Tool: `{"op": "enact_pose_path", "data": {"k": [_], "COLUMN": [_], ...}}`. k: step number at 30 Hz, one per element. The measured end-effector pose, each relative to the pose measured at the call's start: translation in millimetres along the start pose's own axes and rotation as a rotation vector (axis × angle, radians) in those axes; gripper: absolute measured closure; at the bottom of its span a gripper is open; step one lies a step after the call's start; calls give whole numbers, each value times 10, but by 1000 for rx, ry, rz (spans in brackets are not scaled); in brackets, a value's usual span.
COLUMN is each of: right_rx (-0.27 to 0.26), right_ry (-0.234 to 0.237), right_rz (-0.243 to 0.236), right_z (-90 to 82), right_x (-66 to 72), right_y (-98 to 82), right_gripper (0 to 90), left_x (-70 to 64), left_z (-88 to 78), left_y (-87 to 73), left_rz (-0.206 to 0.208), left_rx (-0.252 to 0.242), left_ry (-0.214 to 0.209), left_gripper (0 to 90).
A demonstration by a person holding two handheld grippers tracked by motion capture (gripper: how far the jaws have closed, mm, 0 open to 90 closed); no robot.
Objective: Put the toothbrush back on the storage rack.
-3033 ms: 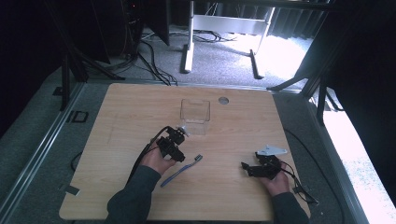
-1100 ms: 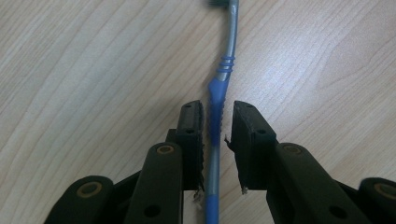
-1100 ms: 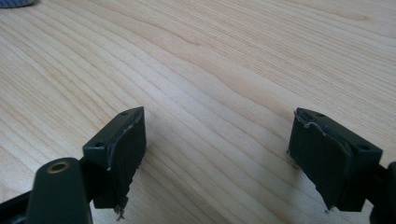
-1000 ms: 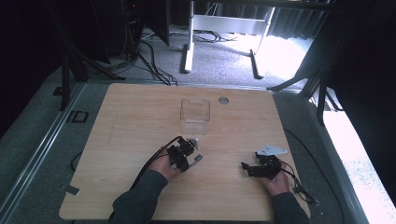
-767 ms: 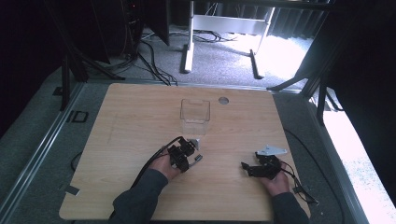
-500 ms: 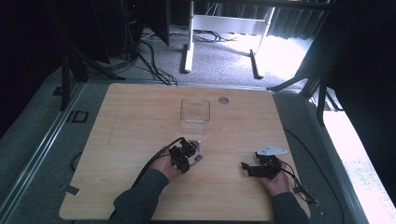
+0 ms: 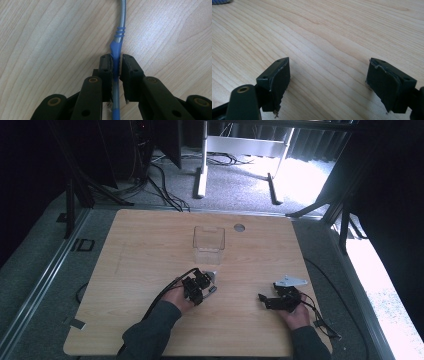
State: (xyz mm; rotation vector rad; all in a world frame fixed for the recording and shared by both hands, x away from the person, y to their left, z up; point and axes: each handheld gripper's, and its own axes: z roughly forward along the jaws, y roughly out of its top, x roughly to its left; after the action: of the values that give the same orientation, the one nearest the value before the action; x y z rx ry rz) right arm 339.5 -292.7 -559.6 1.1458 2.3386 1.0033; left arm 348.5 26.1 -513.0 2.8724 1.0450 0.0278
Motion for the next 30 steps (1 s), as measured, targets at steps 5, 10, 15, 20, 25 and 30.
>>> {"op": "enact_pose_path", "data": {"k": [5,10,15,20,25,30], "right_rx": [0,0,0,0,-1,-1], "right_ry": [0,0,0,0,0,0], "right_rz": [1,1,0,1,-1,-1], "right_z": [0,0,0,0,1,1], "right_x": [1,1,0,1,0,0], "right_y": [0,0,0,0,0,0], "right_gripper": [187,187,187,187,187,187], "left_x": [-15,-18,-23,-23,20,77], "left_z": [25,35,33,19,-34,-99], "left_y": [6,12,9,-4,-35,-67], "left_rz": [13,17,25,31,17,-3], "left_rx": [10,12,10,7,-12,-35], "left_ry": [2,-4,0,-3,-2,5], "left_gripper": [803,808,820,825,826,827]}}
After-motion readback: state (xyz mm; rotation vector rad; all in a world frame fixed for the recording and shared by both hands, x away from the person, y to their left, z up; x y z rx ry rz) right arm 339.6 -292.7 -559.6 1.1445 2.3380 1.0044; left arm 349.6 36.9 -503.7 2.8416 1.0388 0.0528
